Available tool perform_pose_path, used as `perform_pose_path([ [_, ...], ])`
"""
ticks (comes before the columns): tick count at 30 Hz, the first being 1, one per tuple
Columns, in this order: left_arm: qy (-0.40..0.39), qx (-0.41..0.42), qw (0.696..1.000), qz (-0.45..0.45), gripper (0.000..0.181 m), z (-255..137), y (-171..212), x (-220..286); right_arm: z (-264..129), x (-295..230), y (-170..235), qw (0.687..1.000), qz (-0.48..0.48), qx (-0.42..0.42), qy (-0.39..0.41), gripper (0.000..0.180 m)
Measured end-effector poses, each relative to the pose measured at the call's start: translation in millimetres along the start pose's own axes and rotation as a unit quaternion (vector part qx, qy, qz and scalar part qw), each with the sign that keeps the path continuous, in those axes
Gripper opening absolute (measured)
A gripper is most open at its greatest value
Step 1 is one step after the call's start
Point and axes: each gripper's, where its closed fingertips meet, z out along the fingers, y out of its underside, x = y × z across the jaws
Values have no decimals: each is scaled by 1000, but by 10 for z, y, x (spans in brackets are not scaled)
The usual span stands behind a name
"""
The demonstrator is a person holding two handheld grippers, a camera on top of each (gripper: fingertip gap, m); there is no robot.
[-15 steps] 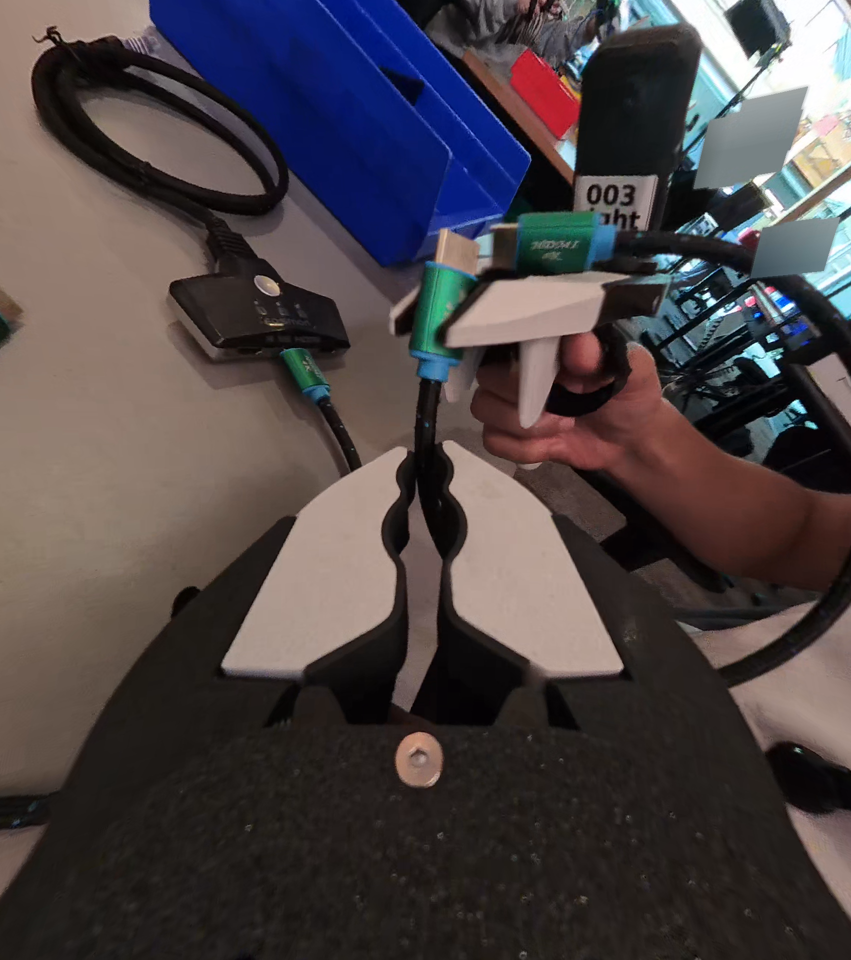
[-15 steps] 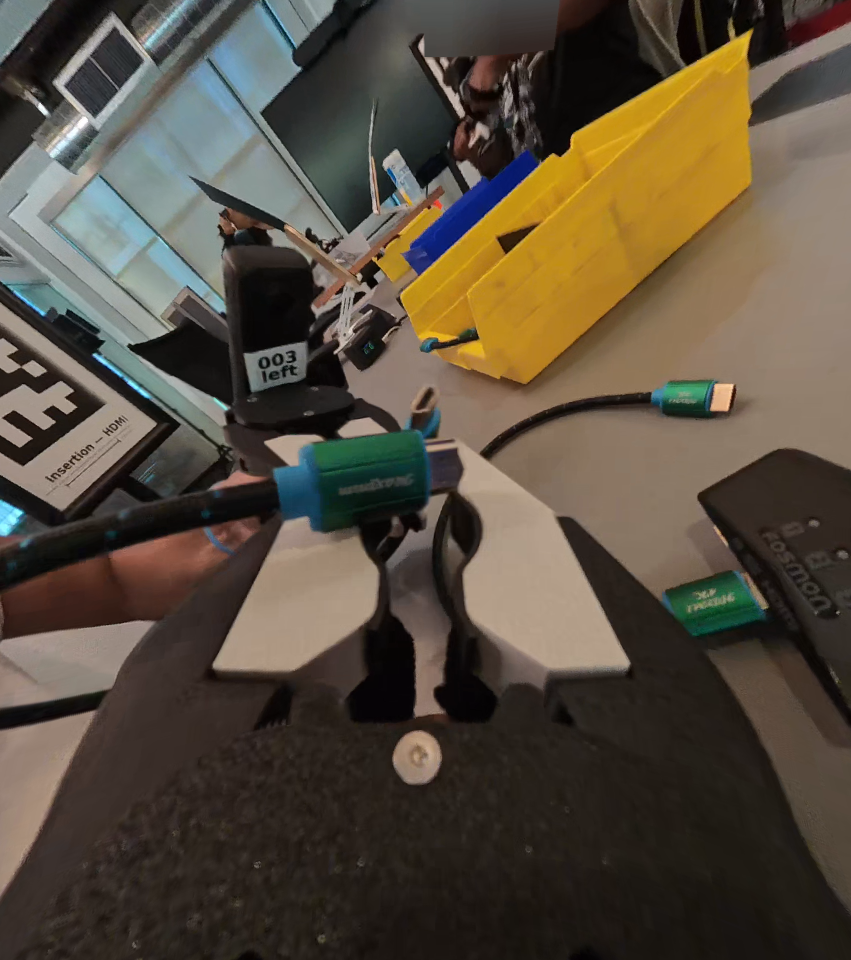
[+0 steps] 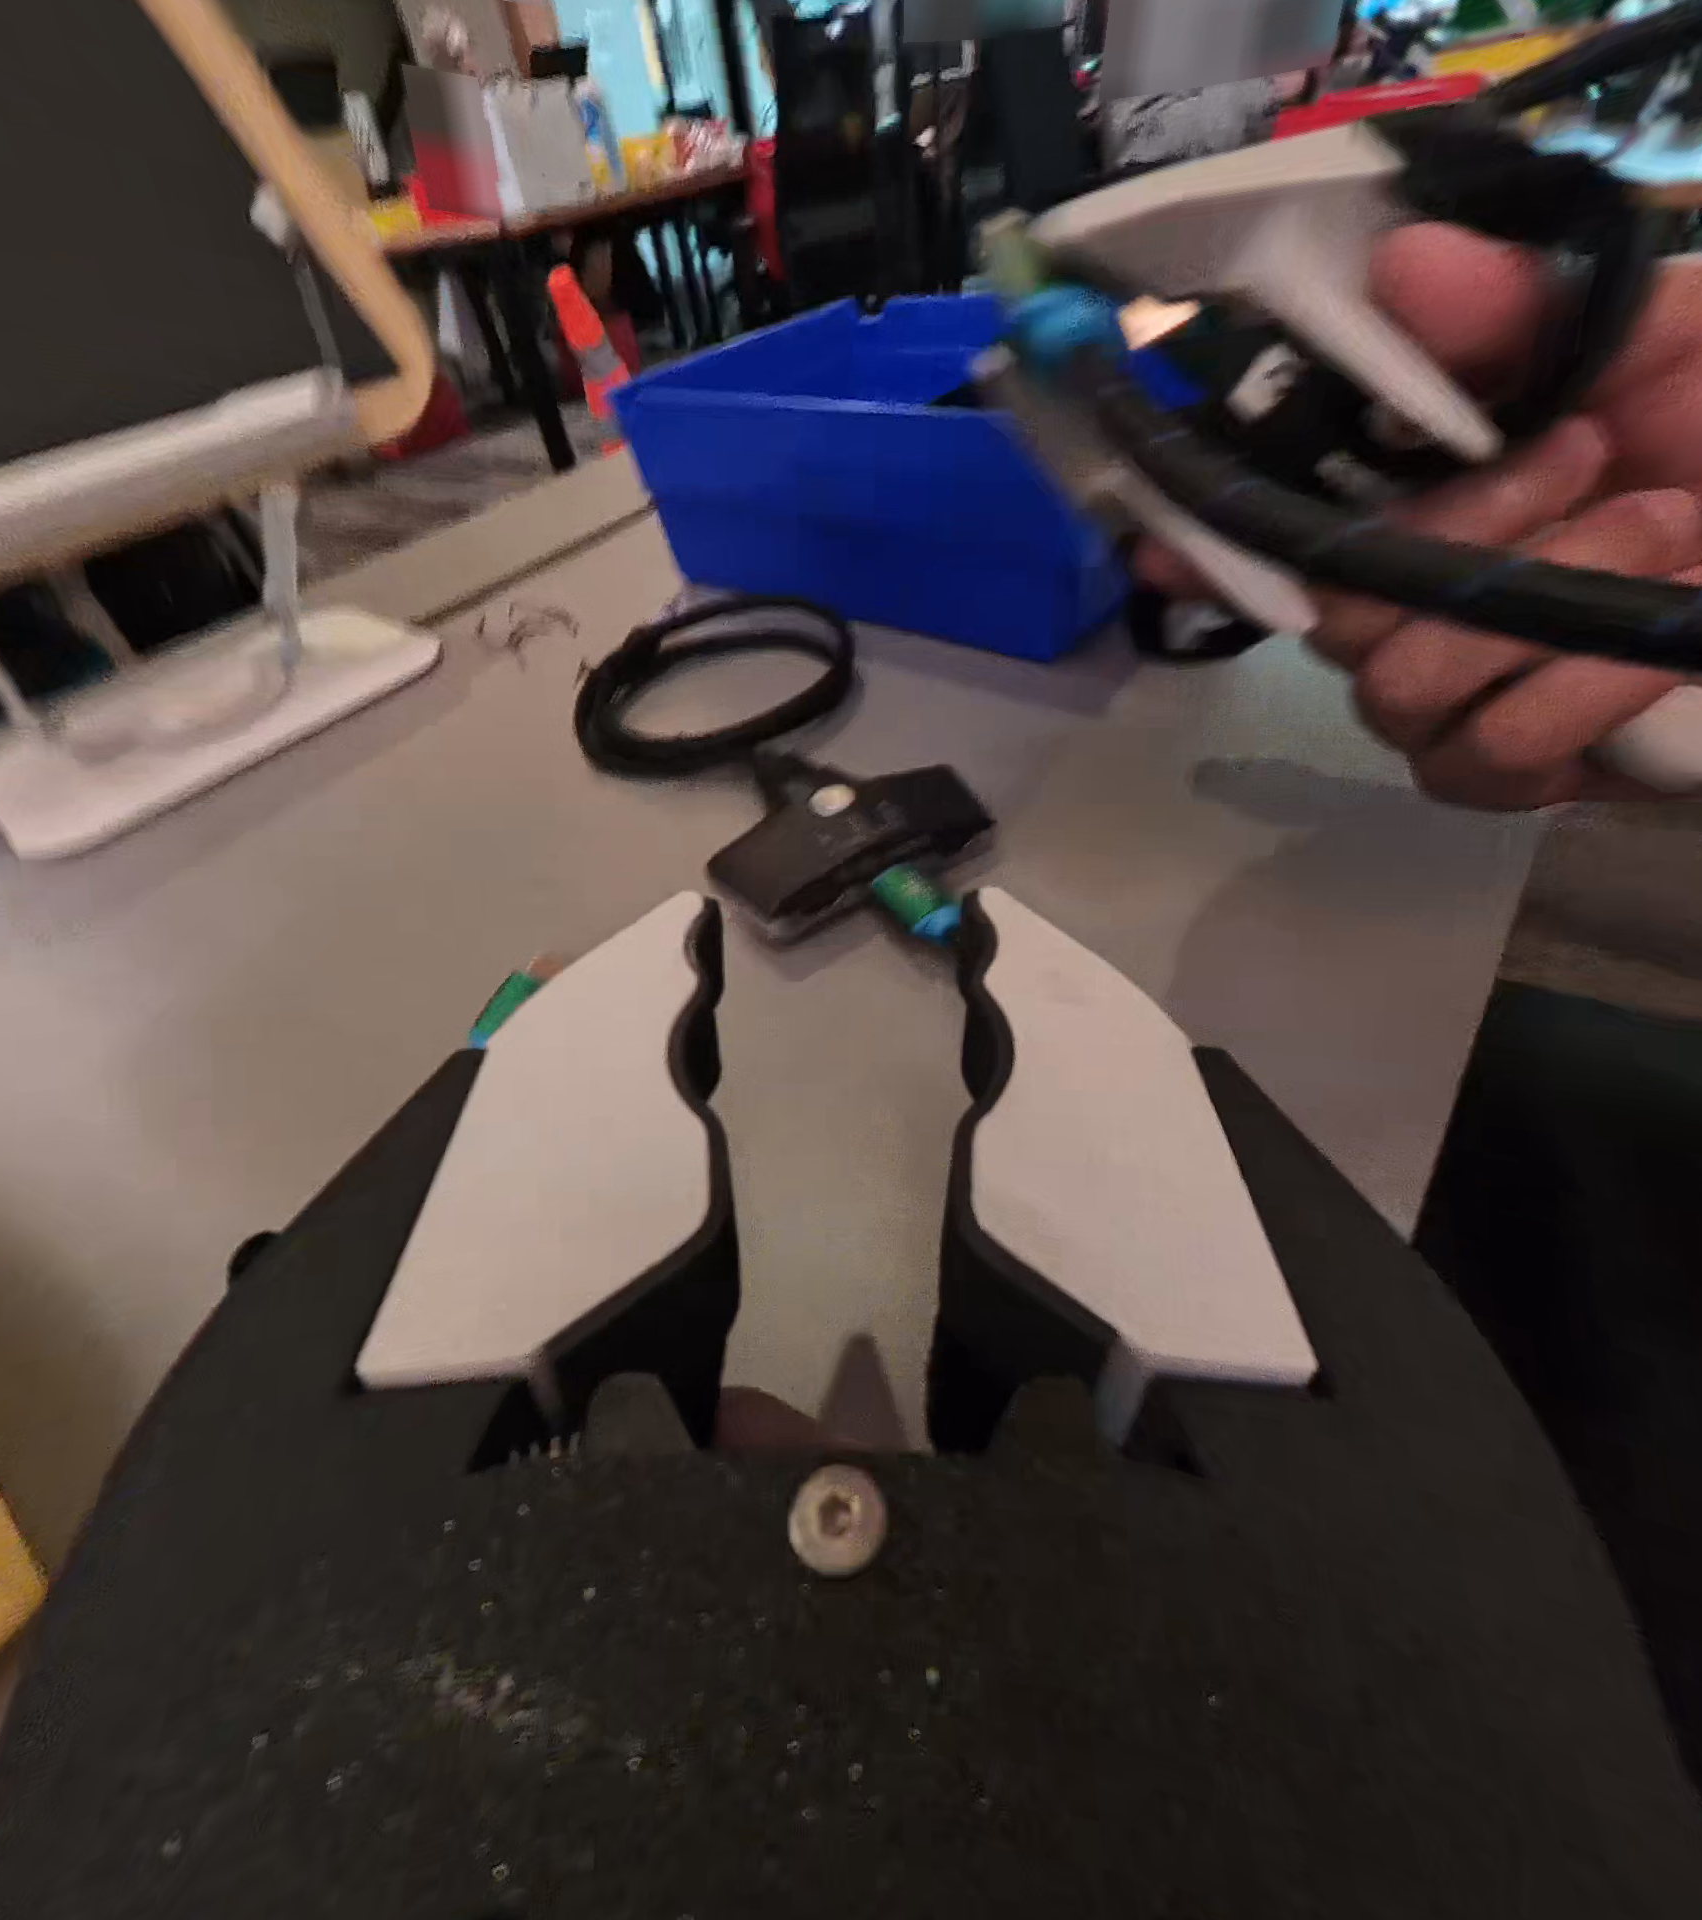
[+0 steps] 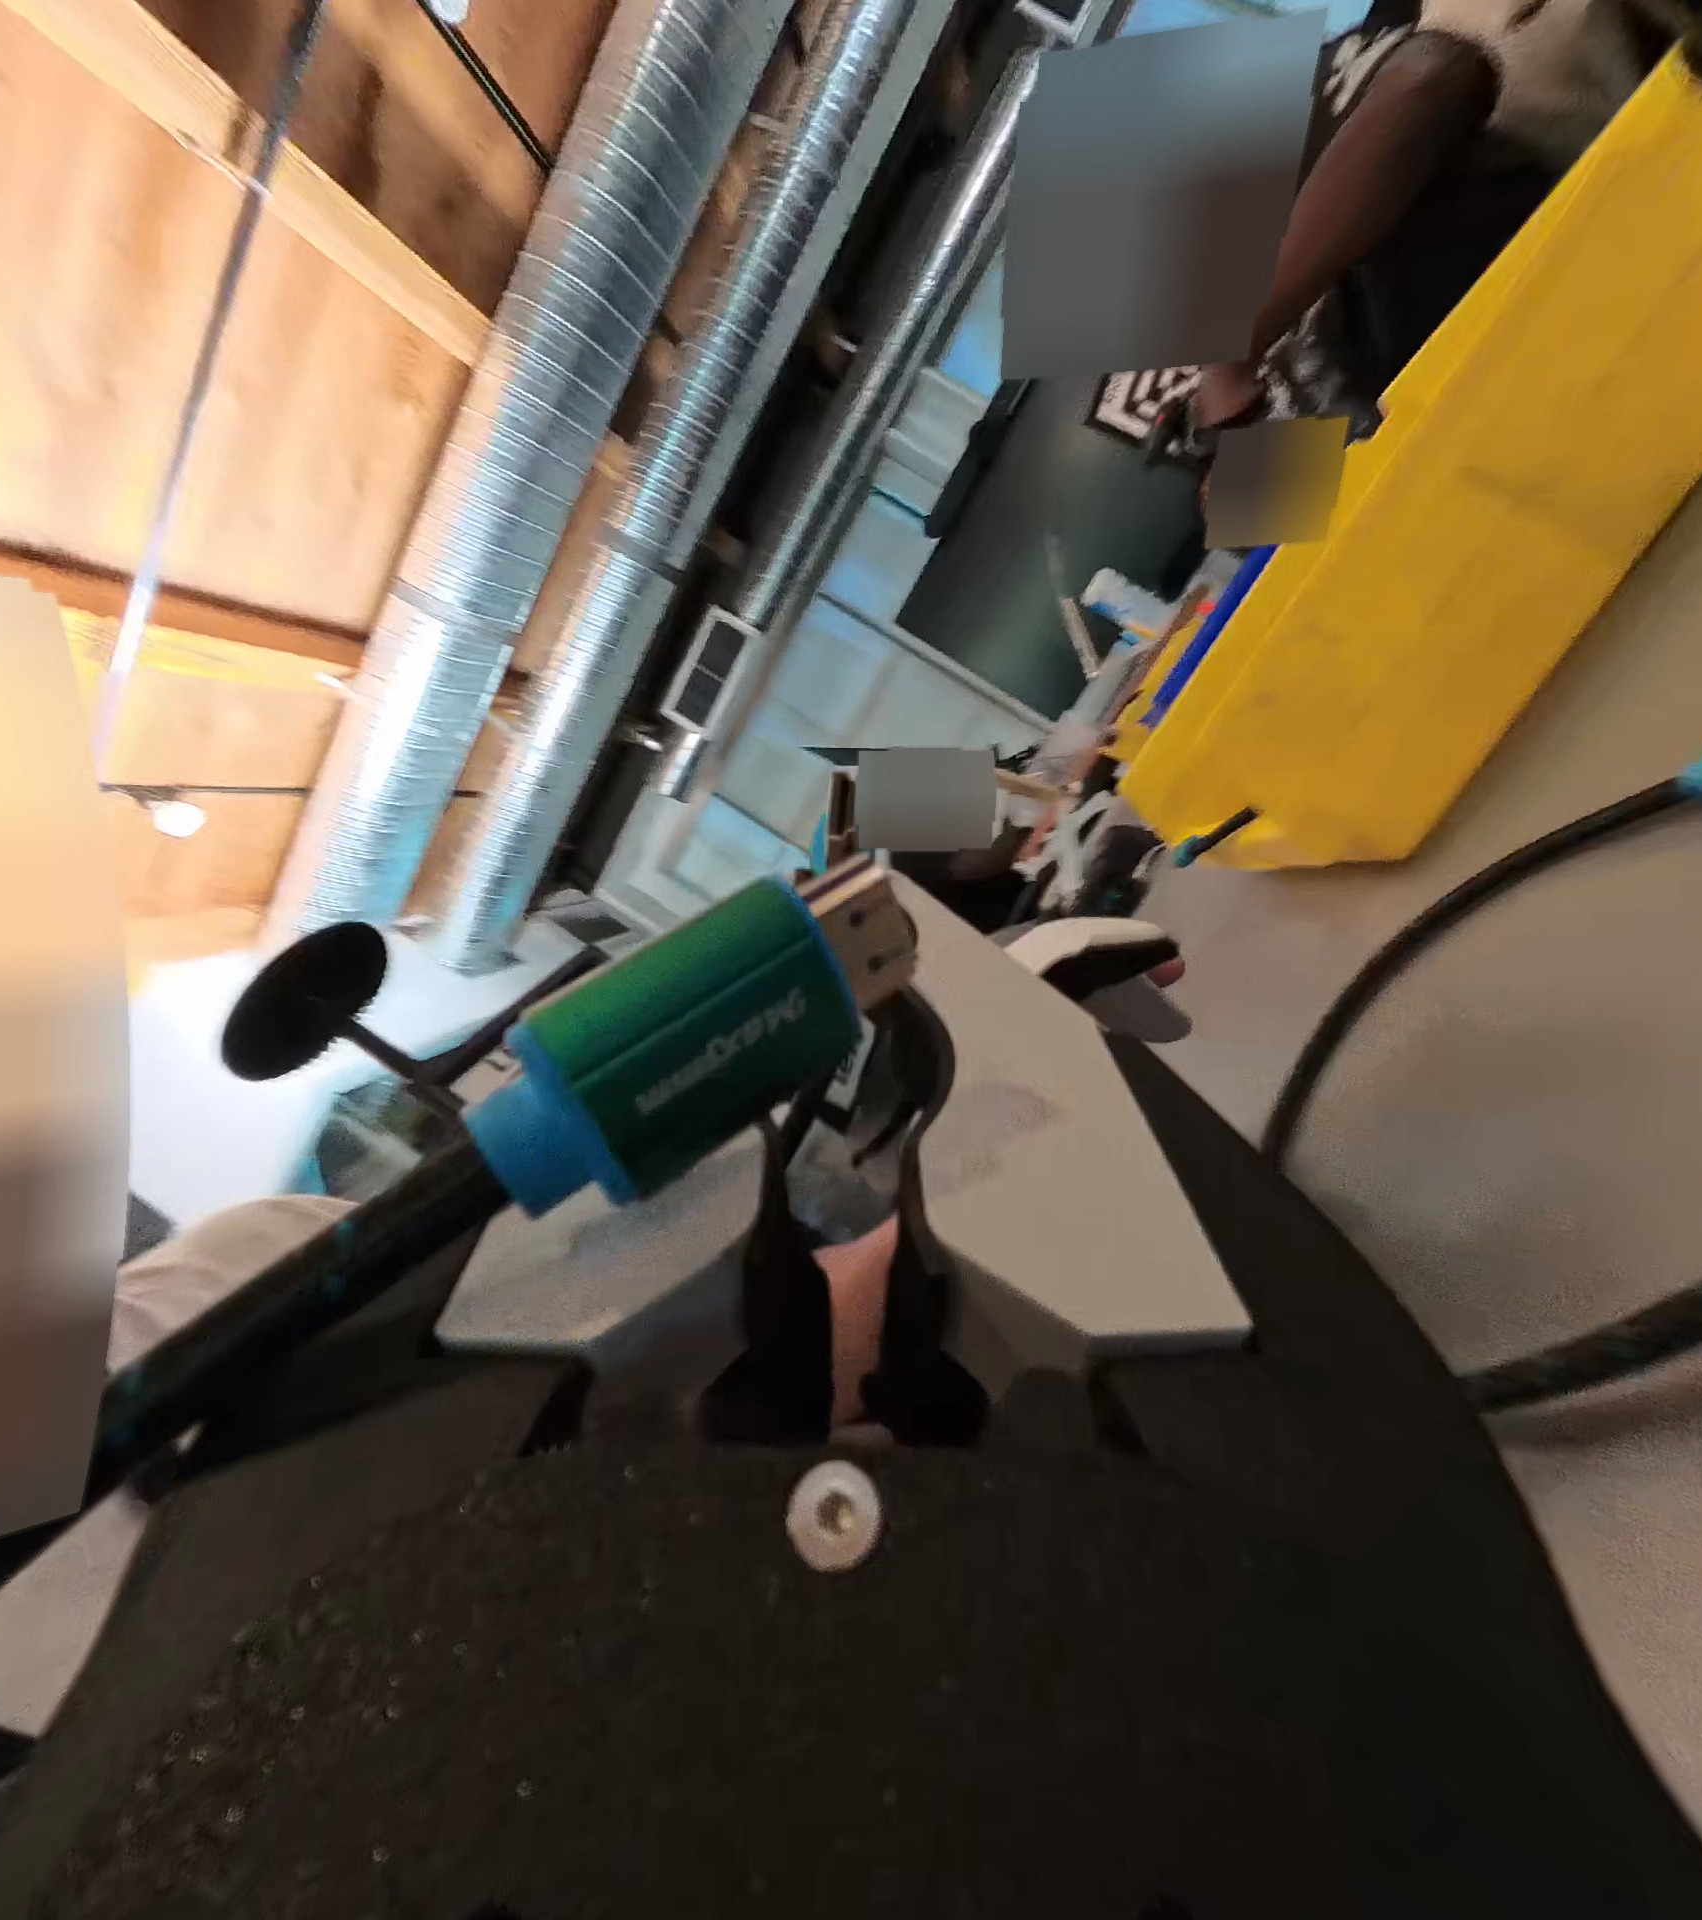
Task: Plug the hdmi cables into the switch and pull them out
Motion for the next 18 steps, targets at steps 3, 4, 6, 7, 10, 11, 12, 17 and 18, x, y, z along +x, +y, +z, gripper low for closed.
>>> perform_pose_path([
  [3,-48,29,996,62,44,64,-269,159,104,120,178,999,34,-4,-2,10],
  [4,-61,39,995,66,44,60,-339,159,117,173,231,999,40,-10,5,11],
  [6,-80,44,994,60,45,41,-396,119,105,166,212,998,65,2,-9,10],
  [7,-83,46,994,60,45,35,-405,113,98,174,214,998,61,2,-6,11],
  [10,-79,48,992,84,41,40,-406,165,124,154,232,997,80,8,-20,9],
  [11,-76,51,991,97,42,38,-421,199,135,151,247,995,94,8,-28,10],
  [12,-75,56,990,108,42,32,-443,222,143,156,265,993,110,8,-35,10],
  [17,-91,62,987,114,20,-36,-478,178,170,192,395,988,148,-7,-45,10],
  [18,-86,61,988,109,20,-48,-481,176,175,183,407,989,143,-10,-44,11],
])
